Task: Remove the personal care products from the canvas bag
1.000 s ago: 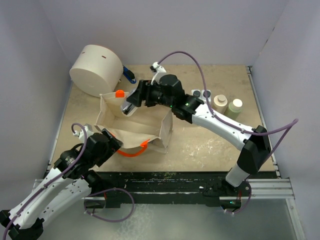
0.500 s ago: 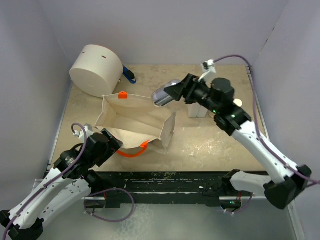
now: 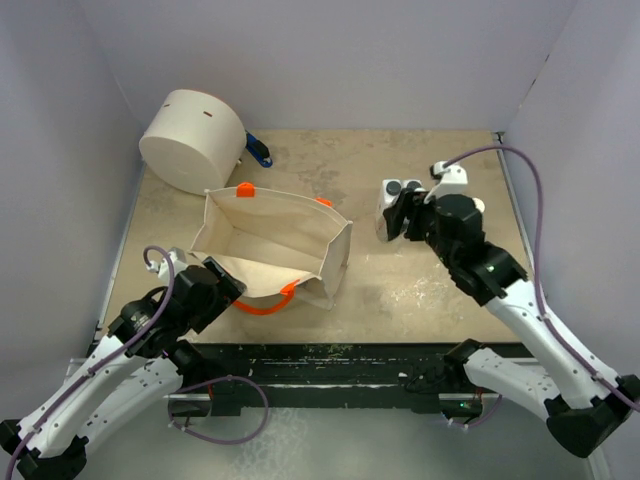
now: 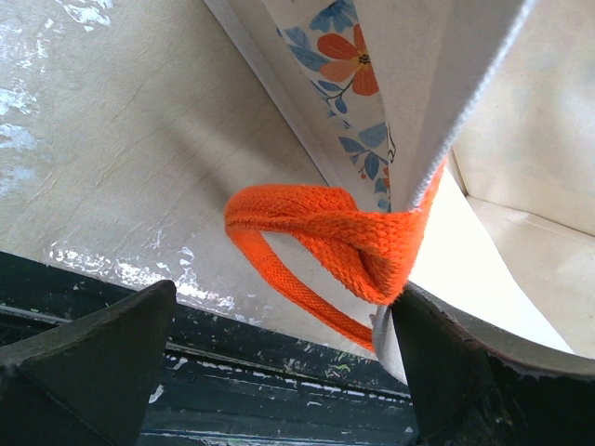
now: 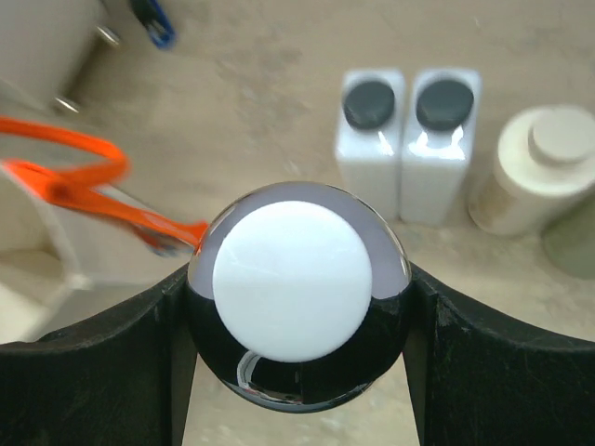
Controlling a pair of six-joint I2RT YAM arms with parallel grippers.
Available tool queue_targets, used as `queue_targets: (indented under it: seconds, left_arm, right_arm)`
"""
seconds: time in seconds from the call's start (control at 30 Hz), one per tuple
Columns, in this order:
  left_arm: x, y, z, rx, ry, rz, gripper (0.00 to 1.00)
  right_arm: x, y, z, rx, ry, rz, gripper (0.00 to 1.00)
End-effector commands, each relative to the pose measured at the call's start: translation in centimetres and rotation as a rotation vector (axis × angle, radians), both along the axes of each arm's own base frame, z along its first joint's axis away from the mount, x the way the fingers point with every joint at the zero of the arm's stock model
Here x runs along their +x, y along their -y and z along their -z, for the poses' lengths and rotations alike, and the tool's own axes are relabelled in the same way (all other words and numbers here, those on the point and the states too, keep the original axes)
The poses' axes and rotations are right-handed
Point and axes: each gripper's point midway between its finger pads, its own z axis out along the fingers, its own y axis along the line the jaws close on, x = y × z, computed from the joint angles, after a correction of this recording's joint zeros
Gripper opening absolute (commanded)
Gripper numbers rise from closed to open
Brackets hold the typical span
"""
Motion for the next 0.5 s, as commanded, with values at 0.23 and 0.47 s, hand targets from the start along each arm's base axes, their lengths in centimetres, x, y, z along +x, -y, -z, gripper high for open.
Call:
queue_targets:
  seconds: [0.23, 0.47]
  left_arm:
    - [0.3, 0.4, -0.3, 0.023, 0.000, 0.035, 1.00]
    - [0.1, 0.1, -0.3, 0.016, 0.009, 0.026, 1.00]
  right_arm:
    - [4.2, 1.5, 10.8, -0.215, -0.051, 0.159, 0.00]
    - [4.7, 1.0, 15.0, -0.188, -0.097, 0.171, 0.00]
